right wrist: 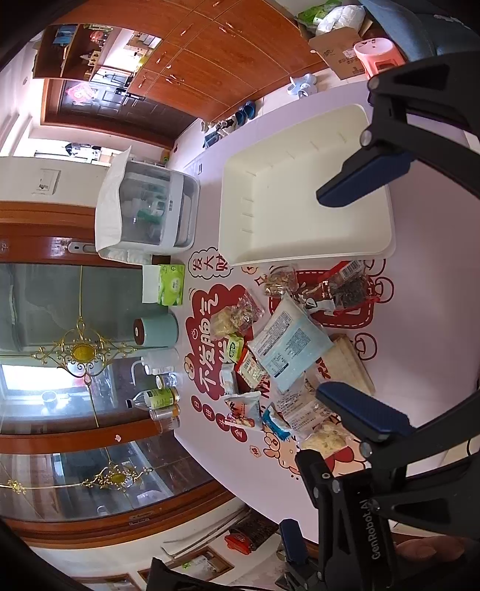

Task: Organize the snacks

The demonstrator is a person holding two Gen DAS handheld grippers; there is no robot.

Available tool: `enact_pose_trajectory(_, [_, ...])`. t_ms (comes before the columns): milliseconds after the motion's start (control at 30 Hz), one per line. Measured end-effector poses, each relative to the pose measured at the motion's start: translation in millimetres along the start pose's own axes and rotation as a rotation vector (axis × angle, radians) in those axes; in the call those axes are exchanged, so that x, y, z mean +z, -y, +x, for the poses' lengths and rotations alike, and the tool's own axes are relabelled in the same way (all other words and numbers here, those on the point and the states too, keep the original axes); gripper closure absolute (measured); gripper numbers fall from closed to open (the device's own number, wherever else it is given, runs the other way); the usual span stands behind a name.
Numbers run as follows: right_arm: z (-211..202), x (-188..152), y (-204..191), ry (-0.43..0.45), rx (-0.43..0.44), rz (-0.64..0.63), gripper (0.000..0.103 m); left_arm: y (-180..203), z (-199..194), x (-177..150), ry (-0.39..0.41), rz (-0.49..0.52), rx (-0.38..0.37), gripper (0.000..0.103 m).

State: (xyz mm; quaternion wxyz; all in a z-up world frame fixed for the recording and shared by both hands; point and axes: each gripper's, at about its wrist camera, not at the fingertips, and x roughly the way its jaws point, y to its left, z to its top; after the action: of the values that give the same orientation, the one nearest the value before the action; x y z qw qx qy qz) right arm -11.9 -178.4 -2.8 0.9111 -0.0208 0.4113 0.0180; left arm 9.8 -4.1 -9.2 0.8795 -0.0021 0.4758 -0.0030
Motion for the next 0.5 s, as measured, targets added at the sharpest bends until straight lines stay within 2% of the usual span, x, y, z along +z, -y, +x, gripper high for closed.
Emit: enact_pose_trajectory(500, [9, 3, 12, -0.012, 0.029, -0.022, 0.007, 9, 4, -2, -0.001, -0.02, 0.029, 0.002])
